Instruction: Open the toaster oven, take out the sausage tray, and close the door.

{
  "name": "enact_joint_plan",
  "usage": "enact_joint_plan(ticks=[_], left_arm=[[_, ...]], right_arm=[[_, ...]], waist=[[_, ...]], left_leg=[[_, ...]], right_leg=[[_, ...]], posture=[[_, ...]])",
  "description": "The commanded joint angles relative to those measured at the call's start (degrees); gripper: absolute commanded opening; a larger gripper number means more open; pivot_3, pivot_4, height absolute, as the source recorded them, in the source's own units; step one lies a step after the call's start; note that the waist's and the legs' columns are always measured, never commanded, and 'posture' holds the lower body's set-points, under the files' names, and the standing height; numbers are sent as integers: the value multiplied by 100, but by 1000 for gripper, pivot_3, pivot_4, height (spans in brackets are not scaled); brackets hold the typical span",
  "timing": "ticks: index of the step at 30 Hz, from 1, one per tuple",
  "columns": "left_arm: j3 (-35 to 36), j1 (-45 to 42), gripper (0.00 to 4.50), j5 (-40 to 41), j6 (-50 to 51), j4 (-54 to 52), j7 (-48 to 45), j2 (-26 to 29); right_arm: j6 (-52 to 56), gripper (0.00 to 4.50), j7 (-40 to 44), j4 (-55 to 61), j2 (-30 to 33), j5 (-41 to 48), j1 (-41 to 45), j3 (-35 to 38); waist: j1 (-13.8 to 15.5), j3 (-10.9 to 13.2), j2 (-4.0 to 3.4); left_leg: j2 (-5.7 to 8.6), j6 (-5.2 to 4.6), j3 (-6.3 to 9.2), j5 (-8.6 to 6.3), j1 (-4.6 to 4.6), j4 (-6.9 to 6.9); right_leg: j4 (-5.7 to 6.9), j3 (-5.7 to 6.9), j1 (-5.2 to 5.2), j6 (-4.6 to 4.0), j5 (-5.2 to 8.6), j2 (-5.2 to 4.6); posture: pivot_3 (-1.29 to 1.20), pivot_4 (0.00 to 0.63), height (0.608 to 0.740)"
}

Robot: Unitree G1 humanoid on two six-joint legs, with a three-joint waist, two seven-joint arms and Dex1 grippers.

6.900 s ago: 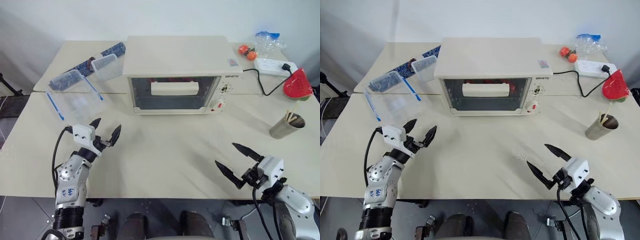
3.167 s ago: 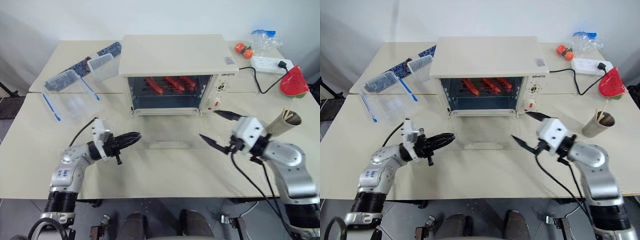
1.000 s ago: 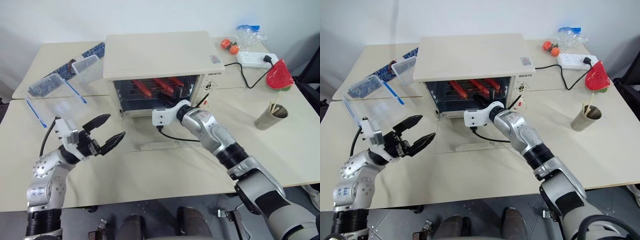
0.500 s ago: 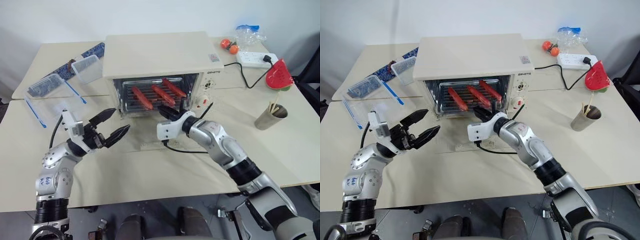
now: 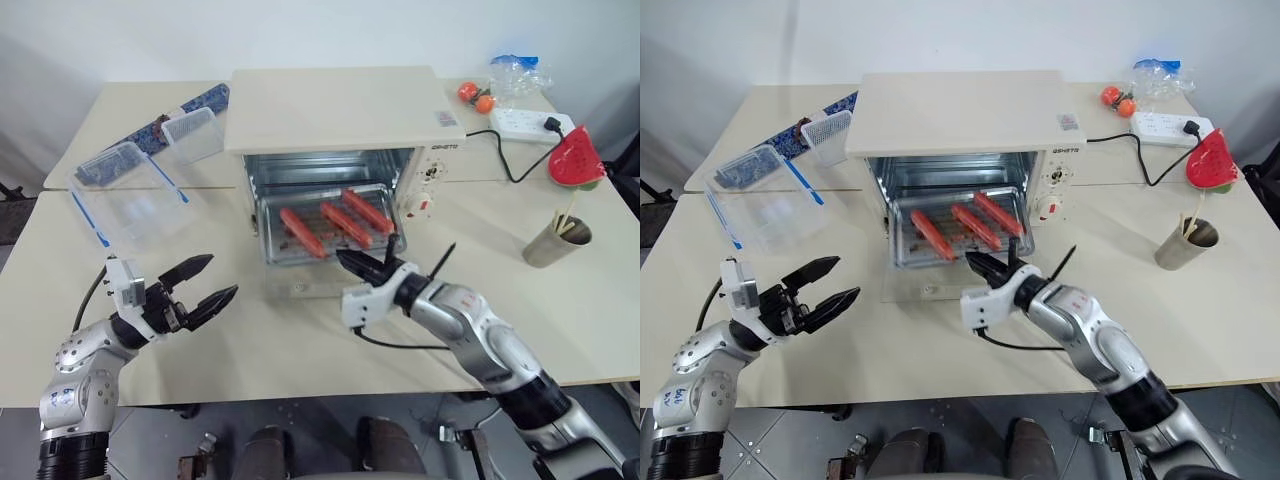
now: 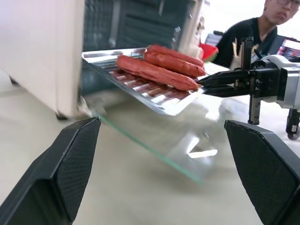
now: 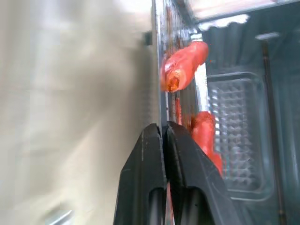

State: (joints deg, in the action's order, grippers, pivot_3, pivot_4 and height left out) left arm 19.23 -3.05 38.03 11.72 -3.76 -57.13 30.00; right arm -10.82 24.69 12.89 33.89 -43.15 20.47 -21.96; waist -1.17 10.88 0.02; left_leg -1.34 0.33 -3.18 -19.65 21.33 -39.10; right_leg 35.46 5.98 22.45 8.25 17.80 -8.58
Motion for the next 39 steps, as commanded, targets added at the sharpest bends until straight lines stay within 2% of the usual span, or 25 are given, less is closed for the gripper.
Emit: enact_joint_plan(ticks=[1, 7, 12, 19, 27, 32, 37, 39], left_arm=[[-23, -69, 4500, 132, 161, -154, -11, 80], [-119, -132, 4500, 388, 853, -294, -80, 197], [-87, -206, 4500, 1177, 2289, -466, 112, 503], [147, -549, 4500, 2632, 4042, -783, 1186, 549], [159, -800, 4500, 3462, 5412, -534, 2228, 618], [147, -977, 4500, 4200, 5993, -256, 3022, 437], [161, -1077, 4500, 4592, 6077, -59, 3768, 179], [205, -1101, 4106, 4829, 6005, 16, 4085, 45]], right_arm=[[-113, 40, -18, 470, 203, 168, -164, 432], [-297, 40, -54, 704, 361, 164, -482, 660], [-493, 40, -159, 938, 348, 132, -789, 723], [-838, 40, -254, 903, 426, 140, -792, 805], [-1092, 40, -150, 907, 438, 266, -638, 913], [-1242, 40, 10, 899, 483, 442, -580, 892], [-1330, 40, 178, 878, 513, 598, -541, 880], [-1346, 0, 218, 887, 510, 630, -536, 895]], waist=[[-10, 0, 0], [-12, 0, 1], [-18, 1, 2], [-24, 2, 4], [-31, 2, 4], [-13, 2, 4], [-21, 2, 4], [-17, 2, 4]], left_leg=[[0, 0, -2, 0, 0, 0], [-1, 0, -5, 1, -2, 0], [-3, 0, 0, 1, -2, 0], [-3, 0, 39, 1, -6, -6], [-3, 1, 40, 2, -8, -5], [-2, 1, 43, 2, -8, -5], [0, 1, 43, 2, -13, -6], [0, 2, 42, 2, -14, -6]], right_leg=[[-1, -1, 0, 0, 0, 0], [1, -1, 1, -2, 0, 1], [2, 0, 1, -2, 0, 1], [6, -9, 0, -2, 0, 0], [7, -10, 0, -2, 1, 1], [7, -12, -1, -2, 1, 0], [10, -12, -3, -2, 1, 0], [10, -12, -4, -2, 1, 0]], posture=[[0, 150, 740], [0, 150, 740], [0, 150, 740], [0, 150, 740], [0, 150, 740], [0, 150, 740], [0, 150, 740], [0, 150, 740]])
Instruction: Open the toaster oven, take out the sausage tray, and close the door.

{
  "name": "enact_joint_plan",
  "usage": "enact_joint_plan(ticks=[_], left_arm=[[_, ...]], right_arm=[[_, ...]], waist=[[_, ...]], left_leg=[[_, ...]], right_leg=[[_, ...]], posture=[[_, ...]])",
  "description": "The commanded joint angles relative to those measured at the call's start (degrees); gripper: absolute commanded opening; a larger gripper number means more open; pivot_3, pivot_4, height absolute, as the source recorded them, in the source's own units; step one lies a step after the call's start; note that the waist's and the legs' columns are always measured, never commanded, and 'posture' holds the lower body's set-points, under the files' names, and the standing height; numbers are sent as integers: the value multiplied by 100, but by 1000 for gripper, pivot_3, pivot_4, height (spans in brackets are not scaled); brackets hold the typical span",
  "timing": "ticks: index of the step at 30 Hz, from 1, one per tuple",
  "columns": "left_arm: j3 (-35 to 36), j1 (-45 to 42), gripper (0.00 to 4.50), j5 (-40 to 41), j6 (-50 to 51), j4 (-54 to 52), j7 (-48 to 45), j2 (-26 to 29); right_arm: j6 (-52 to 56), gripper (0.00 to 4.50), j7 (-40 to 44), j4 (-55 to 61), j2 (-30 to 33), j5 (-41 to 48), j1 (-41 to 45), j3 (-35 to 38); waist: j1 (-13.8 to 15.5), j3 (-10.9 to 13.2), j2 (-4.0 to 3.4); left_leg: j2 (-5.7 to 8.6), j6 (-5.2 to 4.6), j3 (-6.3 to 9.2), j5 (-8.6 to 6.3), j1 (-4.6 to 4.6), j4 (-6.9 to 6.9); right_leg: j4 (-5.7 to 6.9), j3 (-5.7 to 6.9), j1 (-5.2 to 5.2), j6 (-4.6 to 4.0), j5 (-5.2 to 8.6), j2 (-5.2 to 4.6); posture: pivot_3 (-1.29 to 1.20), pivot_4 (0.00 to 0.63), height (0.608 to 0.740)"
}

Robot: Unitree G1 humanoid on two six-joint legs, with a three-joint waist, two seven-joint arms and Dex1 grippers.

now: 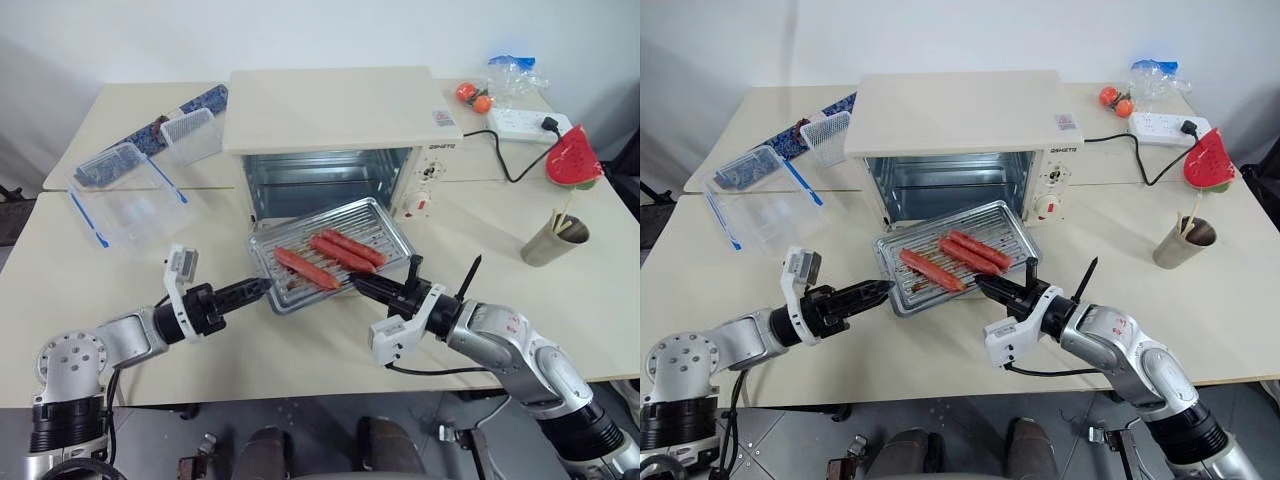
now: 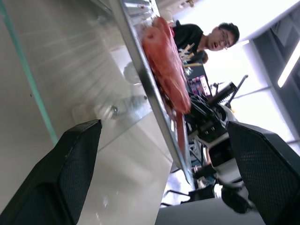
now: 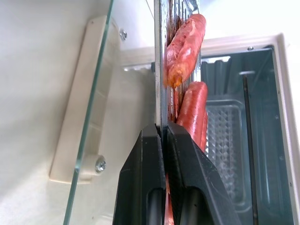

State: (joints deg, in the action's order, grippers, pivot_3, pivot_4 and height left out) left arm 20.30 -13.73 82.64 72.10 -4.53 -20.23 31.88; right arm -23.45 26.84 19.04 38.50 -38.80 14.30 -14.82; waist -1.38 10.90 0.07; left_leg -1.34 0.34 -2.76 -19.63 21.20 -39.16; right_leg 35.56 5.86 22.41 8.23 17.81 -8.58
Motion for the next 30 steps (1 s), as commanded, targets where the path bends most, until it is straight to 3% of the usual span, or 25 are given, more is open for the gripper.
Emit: enact_joint_plan(ticks=[1, 13, 24, 30], left_arm=[[103, -50, 3861, 454, -75, 132, 543, -207], [-157, 24, 133, 1362, -93, 193, 1440, -351], [-754, 163, 33, 2930, -359, 217, 2337, 61], [-455, 363, 0, 3036, -409, 117, 2354, 284]], right_arm=[[-87, 0, 20, 279, 38, 212, 91, 185], [-119, 0, 215, 337, -9, 333, 224, 184], [-76, 0, 846, 337, 55, 1255, 192, 151], [101, 1685, 1273, 417, 152, 2105, 5, 224]], waist=[[8, 0, 0], [10, 0, 1], [21, 0, 1], [20, 0, 1]], left_leg=[[1, 0, 0, 0, -1, 0], [2, 1, 0, 0, 0, -3], [3, 1, 2, 1, -1, -4], [3, 1, 2, 1, -2, -4]], right_leg=[[-1, 0, -1, 0, 0, -1], [-2, -1, -2, 0, 0, 0], [-3, -2, -4, 0, 0, -1], [-4, -3, -5, 0, 0, 0]], posture=[[0, 150, 740], [0, 150, 740], [0, 150, 740], [0, 150, 740]])
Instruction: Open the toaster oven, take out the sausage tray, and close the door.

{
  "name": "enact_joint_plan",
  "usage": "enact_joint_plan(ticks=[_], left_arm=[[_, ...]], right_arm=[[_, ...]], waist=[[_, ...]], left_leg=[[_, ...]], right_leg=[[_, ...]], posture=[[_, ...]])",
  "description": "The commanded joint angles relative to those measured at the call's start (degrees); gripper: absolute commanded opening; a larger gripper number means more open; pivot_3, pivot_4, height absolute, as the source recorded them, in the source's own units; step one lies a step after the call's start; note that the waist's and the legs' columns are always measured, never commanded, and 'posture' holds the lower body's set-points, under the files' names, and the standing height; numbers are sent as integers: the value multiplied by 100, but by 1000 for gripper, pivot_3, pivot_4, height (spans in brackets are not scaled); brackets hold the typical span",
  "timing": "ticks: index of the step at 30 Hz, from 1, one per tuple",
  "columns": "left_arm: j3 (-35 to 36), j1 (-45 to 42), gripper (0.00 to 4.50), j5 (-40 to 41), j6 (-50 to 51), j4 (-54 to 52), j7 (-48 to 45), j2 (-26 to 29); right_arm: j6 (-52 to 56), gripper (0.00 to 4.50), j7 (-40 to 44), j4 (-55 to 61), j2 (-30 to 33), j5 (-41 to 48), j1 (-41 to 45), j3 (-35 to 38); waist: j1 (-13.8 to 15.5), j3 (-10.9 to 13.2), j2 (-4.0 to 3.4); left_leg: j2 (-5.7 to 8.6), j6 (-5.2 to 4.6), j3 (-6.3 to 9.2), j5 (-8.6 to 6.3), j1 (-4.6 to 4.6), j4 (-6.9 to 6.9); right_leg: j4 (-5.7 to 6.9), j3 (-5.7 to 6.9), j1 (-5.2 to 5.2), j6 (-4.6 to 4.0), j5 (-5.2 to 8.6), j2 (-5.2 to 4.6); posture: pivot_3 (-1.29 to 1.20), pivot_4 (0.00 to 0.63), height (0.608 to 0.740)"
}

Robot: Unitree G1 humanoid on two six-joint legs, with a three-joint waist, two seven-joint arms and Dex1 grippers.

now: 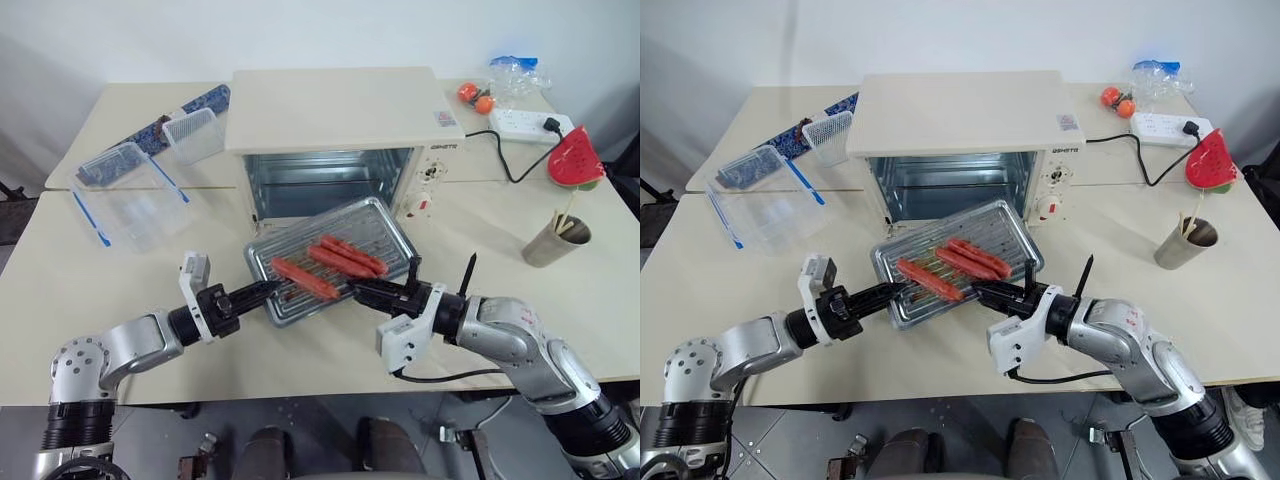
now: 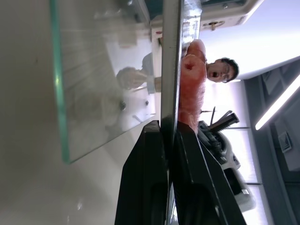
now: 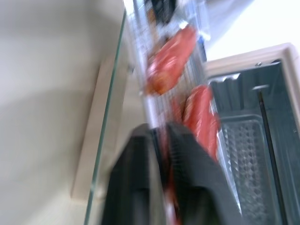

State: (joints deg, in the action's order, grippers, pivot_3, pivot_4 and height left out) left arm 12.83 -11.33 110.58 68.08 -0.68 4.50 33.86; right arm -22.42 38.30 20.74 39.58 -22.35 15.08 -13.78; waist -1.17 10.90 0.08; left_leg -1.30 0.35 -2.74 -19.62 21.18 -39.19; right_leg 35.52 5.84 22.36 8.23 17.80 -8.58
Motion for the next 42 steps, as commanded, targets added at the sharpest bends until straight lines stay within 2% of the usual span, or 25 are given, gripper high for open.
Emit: enact_joint_plan(ticks=[1, 7, 8, 14, 21, 26, 29, 33, 40, 42], left_arm=[[378, 161, 0, 242, -21, -288, -129, 97], [1105, 776, 0, 242, -24, -418, -323, 138], [1245, 932, 0, 242, -27, -421, -338, 157], [1835, 1783, 0, 242, 4, -568, -569, 184], [2753, 2806, 0, 242, -238, -798, -845, -195], [3178, 3288, 0, 242, -342, -854, -1072, -512], [3398, 3714, 0, 242, -433, -903, -1131, -826], [3532, 4067, 0, 242, -569, -964, -1171, -1106], [3673, 3931, 0, 242, -913, -1129, -1100, -1558], [3718, 3888, 0, 242, -1110, -1125, -1024, -1745]], right_arm=[[-8, 2008, 162, 242, 61, 551, -92, 134], [-202, 3987, 533, 173, 342, 1464, -420, 342], [-270, 4434, 616, 158, 412, 1664, -470, 377], [-403, 4434, 978, 53, 659, 2535, -728, 610], [293, 4434, 1139, -745, 718, 3426, -793, 1360], [273, 4434, 1578, -1312, 942, 3583, -1032, 1663], [552, 3843, 1603, -1468, 881, 3775, -1239, 1799], [606, 2469, 1629, -1894, 826, 3698, -1211, 1843], [566, 71, 1653, -3124, 733, 3369, -667, 1686], [608, 26, 1531, -3522, 463, 3255, -302, 1545]], waist=[[0, 0, 0], [-3, 0, 0], [-3, 0, 0], [7, 0, 0], [85, 1, 3], [132, 0, 4], [124, -1, 6], [108, -1, 6], [114, -2, 8], [106, -4, 12]], left_leg=[[0, 0, 0, 0, 0, 0], [0, 0, -1, 0, 0, 1], [0, 0, -1, 0, 1, 2], [-2, -1, -4, -1, -2, 1], [-5, -3, -9, -1, -1, 1], [-5, -7, -11, -3, 0, 1], [-7, -12, -12, -5, -1, 1], [-8, -17, -19, -9, -6, 1], [-24, -17, -26, -8, -10, 0], [-23, -17, -27, -8, -9, 0]], right_leg=[[0, 0, 0, 0, 0, 0], [-1, 0, 0, -1, 0, 0], [-3, 0, 1, -1, 0, 0], [-10, -3, -4, -2, 1, 0], [-39, -4, -12, -12, 4, 0], [-54, -3, -17, -18, 3, 0], [-61, -1, -21, -18, 3, 0], [-77, -5, -23, -19, 3, 0], [-78, -6, -21, -33, -1, 0], [-80, -5, -21, -33, -1, 2]], posture=[[0, 150, 740], [0, 150, 740], [0, 150, 740], [0, 150, 740], [0, 150, 740], [0, 150, 740], [0, 150, 740], [0, 150, 740], [0, 150, 740], [0, 150, 740]])
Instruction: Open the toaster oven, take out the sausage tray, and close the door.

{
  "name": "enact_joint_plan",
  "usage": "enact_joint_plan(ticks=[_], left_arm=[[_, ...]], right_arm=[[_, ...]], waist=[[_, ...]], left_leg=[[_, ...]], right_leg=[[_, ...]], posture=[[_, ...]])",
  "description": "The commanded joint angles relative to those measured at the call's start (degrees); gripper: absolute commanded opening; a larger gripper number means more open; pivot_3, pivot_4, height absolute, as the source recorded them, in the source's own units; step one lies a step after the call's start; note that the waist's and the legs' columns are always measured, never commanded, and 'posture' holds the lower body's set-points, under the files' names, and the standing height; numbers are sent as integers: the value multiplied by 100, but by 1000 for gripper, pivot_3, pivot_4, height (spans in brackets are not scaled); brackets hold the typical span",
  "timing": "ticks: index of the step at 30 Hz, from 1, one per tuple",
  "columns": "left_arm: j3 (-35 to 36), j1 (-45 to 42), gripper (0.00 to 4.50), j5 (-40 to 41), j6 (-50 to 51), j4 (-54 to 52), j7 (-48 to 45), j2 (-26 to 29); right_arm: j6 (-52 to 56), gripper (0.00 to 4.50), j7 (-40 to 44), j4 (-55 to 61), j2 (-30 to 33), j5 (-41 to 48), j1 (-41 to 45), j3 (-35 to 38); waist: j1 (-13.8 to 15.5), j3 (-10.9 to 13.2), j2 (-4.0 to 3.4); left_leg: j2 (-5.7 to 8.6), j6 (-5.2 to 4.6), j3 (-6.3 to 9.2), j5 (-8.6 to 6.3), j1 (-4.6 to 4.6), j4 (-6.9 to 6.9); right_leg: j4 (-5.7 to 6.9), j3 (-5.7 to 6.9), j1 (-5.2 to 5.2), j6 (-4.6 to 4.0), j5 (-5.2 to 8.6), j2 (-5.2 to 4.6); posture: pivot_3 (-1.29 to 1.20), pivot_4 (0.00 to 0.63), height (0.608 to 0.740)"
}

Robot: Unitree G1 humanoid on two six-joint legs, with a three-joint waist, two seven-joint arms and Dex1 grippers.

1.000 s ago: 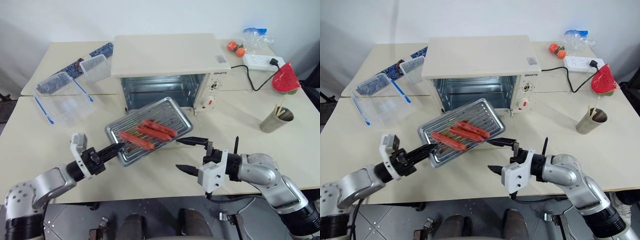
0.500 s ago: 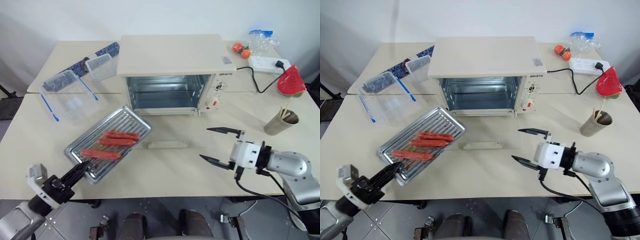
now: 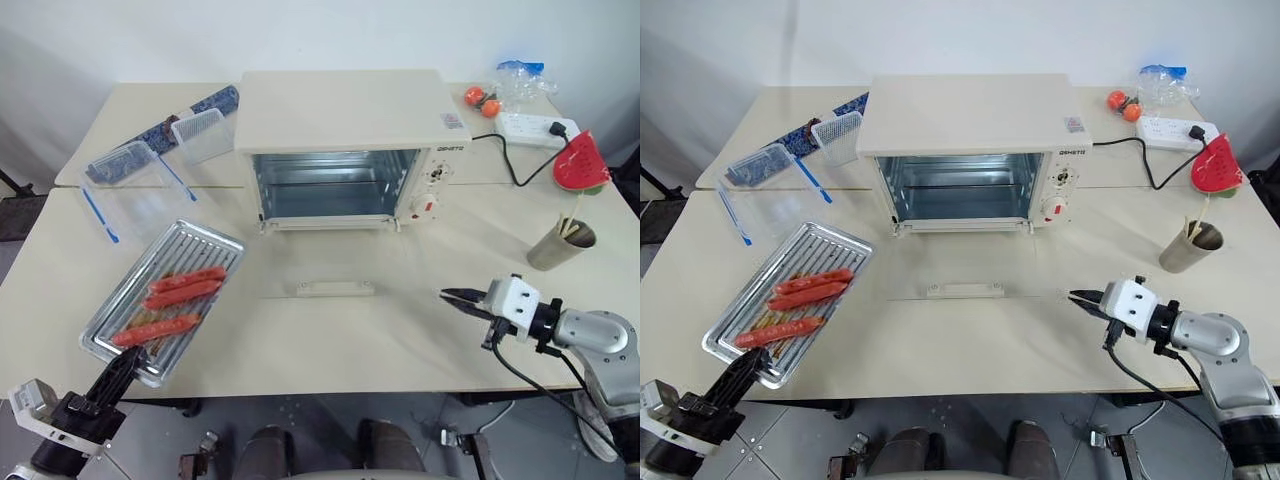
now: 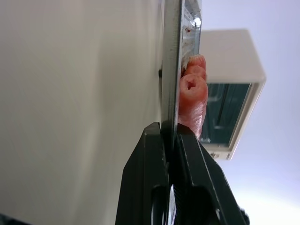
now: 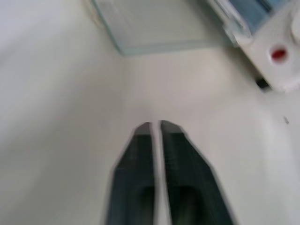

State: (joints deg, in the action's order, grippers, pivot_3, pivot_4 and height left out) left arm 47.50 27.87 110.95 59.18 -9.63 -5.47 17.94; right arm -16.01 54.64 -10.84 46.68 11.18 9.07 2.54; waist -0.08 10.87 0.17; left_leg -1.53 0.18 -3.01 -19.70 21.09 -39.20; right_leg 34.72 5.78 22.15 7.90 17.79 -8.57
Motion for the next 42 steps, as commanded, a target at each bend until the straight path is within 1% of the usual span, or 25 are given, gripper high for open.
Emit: enact_joint_plan(ticks=[1, 5, 8, 11, 13, 15, 16, 18, 22, 27, 32, 34, 37, 41, 42], left_arm=[[256, -34, 0, 205, -299, -231, 20, -214], [250, -13, 0, 205, -468, -331, 89, -423], [224, 6, 0, 205, -545, -435, 148, -524], [250, 16, 0, 205, -588, -441, 211, -541], [258, 20, 0, 205, -582, -427, 225, -513], [246, 37, 0, 205, -549, -410, 227, -461], [235, 30, 0, 205, -536, -395, 235, -440], [194, -35, 0, 205, -527, -339, 283, -383], [131, -151, 0, 205, -501, -313, 328, -313], [120, -245, 0, 205, -461, -259, 363, -261], [111, -303, 0, 205, -396, -211, 371, -209], [79, -304, 0, 205, -338, -185, 374, -136], [-9, -332, 0, 205, -247, -213, 345, -44], [-41, -420, 0, 205, -153, -155, 350, 130], [-83, -423, 0, 205, -81, -114, 342, 247]], right_arm=[[-12, 26, -151, -514, -354, -148, 437, -119], [-126, 26, -255, -888, -613, -277, 778, -151], [-372, 26, 182, -893, -837, 83, 1024, -180], [-161, 26, 490, -646, -921, 361, 1039, -169], [-333, 26, 665, -510, -818, 172, 1018, -306], [-650, 26, 1179, -392, -680, 117, 939, -520], [-562, 26, 1220, -282, -729, 260, 919, -494], [-56, 26, 997, 0, -903, 604, 976, -332], [282, 26, 636, 195, -1030, 789, 1109, -49], [247, 26, 473, 265, -1021, 773, 1124, 115], [206, 26, 12, 361, -1205, 844, 1344, 365], [207, 26, -178, 399, -1292, 862, 1505, 437], [-68, 26, -386, 386, -1446, 773, 1734, 502], [200, 26, -526, 551, -1526, 896, 1901, 492], [251, 26, -532, 581, -1522, 904, 1930, 490]], waist=[[-5, -2, 4], [-15, -3, 4], [-16, -4, 9], [0, -4, 9], [18, -5, 9], [12, -5, 10], [5, -5, 10], [-1, -5, 10], [-9, -5, 9], [1, -6, 11], [-4, -6, 11], [-9, -6, 10], [-16, -6, 10], [-5, -6, 11], [-3, -6, 11]], left_leg=[[1, 0, -1, 0, 0, 0], [2, 3, -6, 1, 2, 0], [1, 3, -17, 1, 1, -2], [0, 3, -18, 1, 2, -3], [0, 3, -17, 1, 8, -3], [1, 2, -17, 0, 8, -3], [3, 2, -18, 0, 8, -3], [1, 2, -17, 0, 7, -2], [-1, 3, -17, 0, 7, -2], [-1, 5, -17, -1, 9, -2], [-1, 4, -18, -1, 11, -2], [-1, 4, -19, -1, 11, -2], [-3, 5, -22, -1, 10, -1], [-3, 5, -21, -2, 13, 0], [-3, 5, -20, -1, 15, 0]], right_leg=[[2, 1, 1, 0, 0, 2], [10, 1, 11, -2, 0, 4], [7, -1, 10, -3, -2, 4], [11, 0, 12, -4, -3, 4], [10, 2, 10, -3, -3, 4], [9, 2, 9, -2, -3, 4], [8, 2, 9, -2, -3, 4], [8, 2, 11, -2, -3, 5], [15, -3, 21, -5, -4, 5], [16, -2, 21, -5, -5, 5], [20, -2, 21, -5, -5, 5], [20, -3, 24, -5, -5, 5], [27, -4, 28, -5, -5, 6], [32, -3, 28, -5, -5, 6], [32, -2, 28, -5, -5, 6]], posture=[[0, 150, 740], [0, 150, 740], [0, 150, 740], [0, 150, 740], [0, 150, 740], [0, 150, 740], [0, 150, 740], [0, 150, 740], [0, 150, 740], [0, 150, 740], [0, 150, 740], [0, 150, 740], [0, 150, 740], [0, 150, 740], [0, 150, 740]])
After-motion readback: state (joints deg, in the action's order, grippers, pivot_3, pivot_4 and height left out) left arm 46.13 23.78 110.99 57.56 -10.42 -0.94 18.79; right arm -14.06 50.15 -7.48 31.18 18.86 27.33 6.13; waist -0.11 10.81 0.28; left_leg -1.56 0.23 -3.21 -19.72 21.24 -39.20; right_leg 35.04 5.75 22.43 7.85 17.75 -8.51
